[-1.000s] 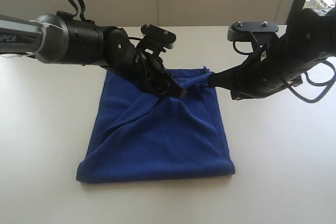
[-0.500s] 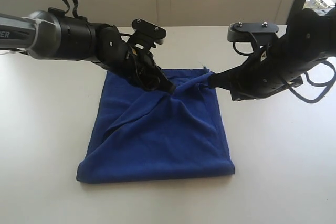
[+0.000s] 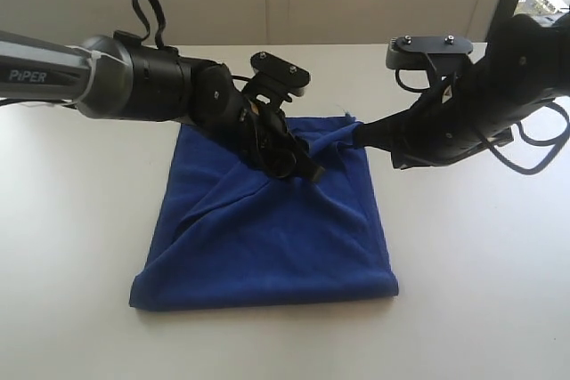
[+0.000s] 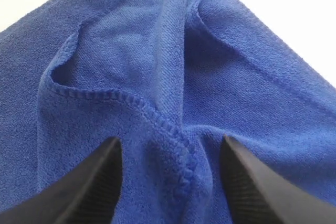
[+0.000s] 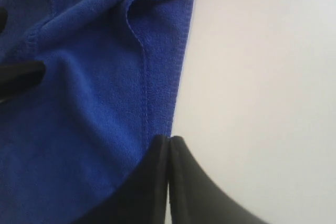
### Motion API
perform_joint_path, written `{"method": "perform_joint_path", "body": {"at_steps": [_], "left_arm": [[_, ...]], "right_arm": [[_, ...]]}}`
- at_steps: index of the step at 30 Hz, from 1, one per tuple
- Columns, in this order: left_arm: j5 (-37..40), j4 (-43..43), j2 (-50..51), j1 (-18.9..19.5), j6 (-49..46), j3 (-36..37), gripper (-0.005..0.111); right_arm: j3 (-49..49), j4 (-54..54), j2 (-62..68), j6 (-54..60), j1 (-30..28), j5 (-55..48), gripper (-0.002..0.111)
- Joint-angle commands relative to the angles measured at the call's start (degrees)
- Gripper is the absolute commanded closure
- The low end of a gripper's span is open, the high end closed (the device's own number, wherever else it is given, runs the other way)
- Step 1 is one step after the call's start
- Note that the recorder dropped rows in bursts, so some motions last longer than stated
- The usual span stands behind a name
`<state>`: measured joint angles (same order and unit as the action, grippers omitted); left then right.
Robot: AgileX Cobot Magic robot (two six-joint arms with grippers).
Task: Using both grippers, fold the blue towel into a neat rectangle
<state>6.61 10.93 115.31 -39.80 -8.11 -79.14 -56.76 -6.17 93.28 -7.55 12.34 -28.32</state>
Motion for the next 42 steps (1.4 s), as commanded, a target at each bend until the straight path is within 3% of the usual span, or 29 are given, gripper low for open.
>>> {"method": "perform_joint_path", "body": {"at_steps": [1,15,31,42], "left_arm": [[-1.82,0.49,1.27,-0.28,0.47,-0.24,0.046],[-5.66,-1.01,0.46,0.51,0.22,-0.24,0.049],[-1.56,-1.01,-0.04,9.97,2.04,-0.24,0.052],[2.72,-0.75,-2.52,6.59,1.94,-0.24,0.052]], "right_arm": [[0.21,0.47,-0.49,-0.21,-0.39,0.05,0.108],[0.21,0.47,-0.49,-0.21,-0.39,0.11,0.108],[0.21,0.62,-0.49,-0.21,-0.39,0.11,0.108],[0.21,0.69,-0.49,-0.21,-0.39,0.34,0.108]]}}
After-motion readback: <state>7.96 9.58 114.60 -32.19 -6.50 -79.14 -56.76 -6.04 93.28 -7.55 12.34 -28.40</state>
